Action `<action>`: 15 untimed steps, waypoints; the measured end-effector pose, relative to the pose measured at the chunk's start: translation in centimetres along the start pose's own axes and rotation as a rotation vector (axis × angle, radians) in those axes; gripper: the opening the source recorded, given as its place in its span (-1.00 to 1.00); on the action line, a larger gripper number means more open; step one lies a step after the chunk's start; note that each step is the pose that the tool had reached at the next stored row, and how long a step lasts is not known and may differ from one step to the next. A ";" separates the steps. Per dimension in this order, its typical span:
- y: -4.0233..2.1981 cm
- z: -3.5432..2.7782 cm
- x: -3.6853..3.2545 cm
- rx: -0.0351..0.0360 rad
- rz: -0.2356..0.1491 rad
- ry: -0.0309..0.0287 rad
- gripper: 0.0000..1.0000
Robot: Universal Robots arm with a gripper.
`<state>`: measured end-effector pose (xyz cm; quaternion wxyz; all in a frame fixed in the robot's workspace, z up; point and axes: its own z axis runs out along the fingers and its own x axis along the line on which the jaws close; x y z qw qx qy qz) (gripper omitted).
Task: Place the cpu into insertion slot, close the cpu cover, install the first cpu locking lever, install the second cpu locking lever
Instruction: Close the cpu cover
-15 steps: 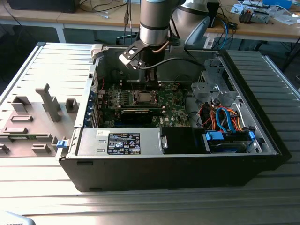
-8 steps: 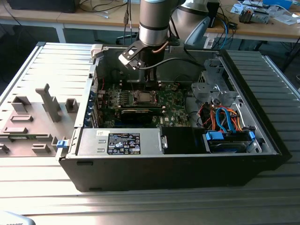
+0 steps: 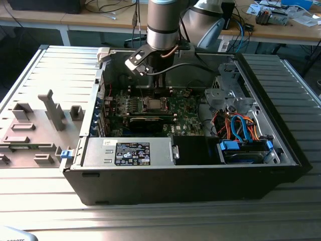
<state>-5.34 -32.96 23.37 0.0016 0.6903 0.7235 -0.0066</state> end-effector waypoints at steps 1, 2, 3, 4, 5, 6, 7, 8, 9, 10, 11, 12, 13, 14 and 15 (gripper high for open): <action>-0.06 0.04 0.00 0.0001 0.000 -0.0001 -0.79; -0.10 0.08 0.00 0.0001 0.000 -0.0001 -0.79; -0.11 0.11 0.00 0.0000 0.000 -0.0001 -0.79; -0.13 0.14 0.00 0.0001 0.000 -0.0001 -0.79; -0.16 0.17 0.01 0.0001 0.000 -0.0001 -0.79; -0.17 0.19 0.01 0.0001 0.000 -0.0001 -0.79; -0.19 0.23 0.01 0.0001 0.000 -0.0001 -0.79; -0.20 0.26 0.01 0.0001 0.000 -0.0001 -0.79; -0.22 0.30 0.01 0.0001 0.000 -0.0001 -0.79; -0.23 0.32 0.01 0.0001 0.000 -0.0001 -0.79; -0.23 0.35 0.01 0.0000 0.000 -0.0001 -0.79; -0.25 0.39 0.01 0.0001 0.000 -0.0001 -0.79; -0.28 0.42 0.02 0.0001 0.000 -0.0001 -0.79; -0.31 0.46 0.02 0.0001 0.000 -0.0001 -0.79; -0.33 0.53 0.02 0.0000 0.000 0.0000 -0.79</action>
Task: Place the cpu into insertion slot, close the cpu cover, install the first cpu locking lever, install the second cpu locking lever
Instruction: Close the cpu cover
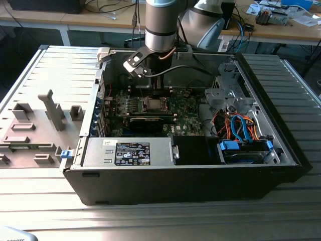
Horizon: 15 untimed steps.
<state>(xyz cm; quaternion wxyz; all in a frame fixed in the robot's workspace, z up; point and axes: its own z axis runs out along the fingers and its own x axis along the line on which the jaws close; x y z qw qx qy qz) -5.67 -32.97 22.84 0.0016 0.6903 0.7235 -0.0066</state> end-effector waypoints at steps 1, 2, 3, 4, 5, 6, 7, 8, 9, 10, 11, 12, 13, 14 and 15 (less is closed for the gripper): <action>-0.01 0.04 0.00 0.0000 0.000 0.0000 -0.79; -0.03 0.09 0.00 0.0001 0.000 -0.0001 -0.79; -0.05 0.13 0.00 0.0000 0.000 0.0000 -0.79; -0.07 0.15 0.01 0.0000 0.000 -0.0001 -0.79; -0.09 0.19 0.01 0.0001 0.000 -0.0001 -0.79; -0.10 0.22 0.01 0.0001 0.000 -0.0001 -0.79; -0.11 0.24 0.01 0.0001 0.000 -0.0001 -0.79; -0.14 0.29 0.01 0.0000 0.000 0.0000 -0.79; -0.16 0.33 0.01 0.0000 0.000 -0.0001 -0.79; -0.19 0.38 0.01 0.0001 0.000 -0.0001 -0.79; -0.21 0.41 0.01 0.0001 0.000 -0.0001 -0.79; -0.23 0.45 0.01 0.0001 0.000 -0.0001 -0.79; -0.26 0.49 0.02 0.0000 0.000 -0.0001 -0.79; -0.29 0.53 0.02 0.0001 0.000 -0.0001 -0.79; -0.32 0.60 0.03 0.0000 0.000 0.0001 -0.79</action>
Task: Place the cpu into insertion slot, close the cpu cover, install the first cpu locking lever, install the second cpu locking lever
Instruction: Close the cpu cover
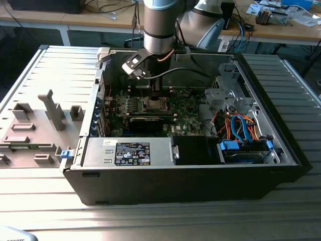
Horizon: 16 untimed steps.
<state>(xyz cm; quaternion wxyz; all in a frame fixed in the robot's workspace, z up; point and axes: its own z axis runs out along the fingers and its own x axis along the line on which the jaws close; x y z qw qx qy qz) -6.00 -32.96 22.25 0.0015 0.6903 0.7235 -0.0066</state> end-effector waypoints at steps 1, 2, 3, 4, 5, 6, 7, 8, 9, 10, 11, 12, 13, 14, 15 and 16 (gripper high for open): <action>-0.02 0.07 0.00 0.0000 0.000 0.0000 -0.79; -0.03 0.10 0.00 0.0001 0.000 -0.0002 -0.79; -0.04 0.14 0.00 0.0001 0.000 -0.0001 -0.79; -0.06 0.25 0.00 0.0001 0.000 -0.0001 -0.79; -0.07 0.32 0.00 0.0001 0.000 -0.0002 -0.79; -0.09 0.41 0.01 0.0001 0.000 -0.0001 -0.79; -0.10 0.46 0.01 0.0001 0.000 -0.0001 -0.79; -0.10 0.51 0.01 0.0001 0.000 -0.0001 -0.79; -0.10 0.53 0.01 0.0001 0.000 -0.0001 -0.79; -0.11 0.59 0.01 0.0001 0.000 -0.0001 -0.79; -0.11 0.62 0.01 0.0001 0.000 -0.0001 -0.79; -0.11 0.65 0.01 0.0001 0.000 -0.0001 -0.79; -0.11 0.68 0.01 0.0001 0.000 -0.0001 -0.79; -0.11 0.71 0.01 0.0001 0.000 -0.0001 -0.79; -0.11 0.75 0.01 0.0001 0.000 -0.0001 -0.79; -0.11 0.78 0.01 0.0001 0.000 -0.0002 -0.79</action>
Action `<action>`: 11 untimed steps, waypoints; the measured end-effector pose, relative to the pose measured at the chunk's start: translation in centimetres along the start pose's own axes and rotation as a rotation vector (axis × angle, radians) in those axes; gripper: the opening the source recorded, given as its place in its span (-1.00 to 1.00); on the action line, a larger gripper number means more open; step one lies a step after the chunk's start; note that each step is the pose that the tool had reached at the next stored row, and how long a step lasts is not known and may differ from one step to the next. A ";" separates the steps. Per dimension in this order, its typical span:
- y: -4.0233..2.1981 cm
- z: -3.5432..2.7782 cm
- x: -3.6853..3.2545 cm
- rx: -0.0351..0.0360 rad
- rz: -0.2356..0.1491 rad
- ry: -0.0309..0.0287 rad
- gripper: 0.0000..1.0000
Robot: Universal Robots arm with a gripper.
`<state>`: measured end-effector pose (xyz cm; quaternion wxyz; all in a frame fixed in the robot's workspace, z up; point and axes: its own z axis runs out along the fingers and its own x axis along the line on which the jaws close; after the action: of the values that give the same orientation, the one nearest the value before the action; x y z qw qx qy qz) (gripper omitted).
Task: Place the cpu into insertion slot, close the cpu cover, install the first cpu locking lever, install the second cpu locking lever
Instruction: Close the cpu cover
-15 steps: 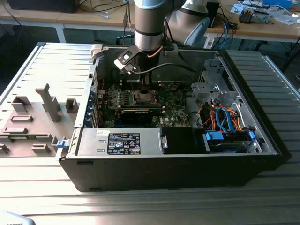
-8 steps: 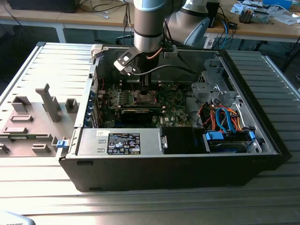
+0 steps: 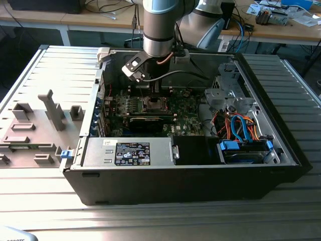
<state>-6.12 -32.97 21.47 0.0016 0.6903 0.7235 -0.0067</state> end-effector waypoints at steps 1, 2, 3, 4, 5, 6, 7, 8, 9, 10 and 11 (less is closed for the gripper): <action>0.00 0.05 0.00 -0.0001 0.000 0.0001 -0.79; 0.00 0.09 0.00 -0.0001 0.000 0.0000 -0.79; 0.00 0.15 0.00 0.0000 0.000 0.0000 -0.79; 0.00 0.21 0.00 -0.0001 0.000 0.0001 -0.79; 0.00 0.25 0.00 -0.0001 0.000 0.0000 -0.79; 0.00 0.28 0.00 0.0000 0.000 0.0000 -0.79; 0.00 0.30 0.00 0.0000 0.000 0.0000 -0.79; 0.00 0.34 0.01 0.0000 0.000 0.0001 -0.79; 0.00 0.52 0.01 -0.0001 0.000 0.0001 -0.79; 0.00 0.68 0.01 -0.0001 0.000 0.0002 -0.79; 0.00 0.89 0.01 0.0001 0.000 -0.0002 -0.79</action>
<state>-6.12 -32.97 20.58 0.0016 0.6903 0.7235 -0.0068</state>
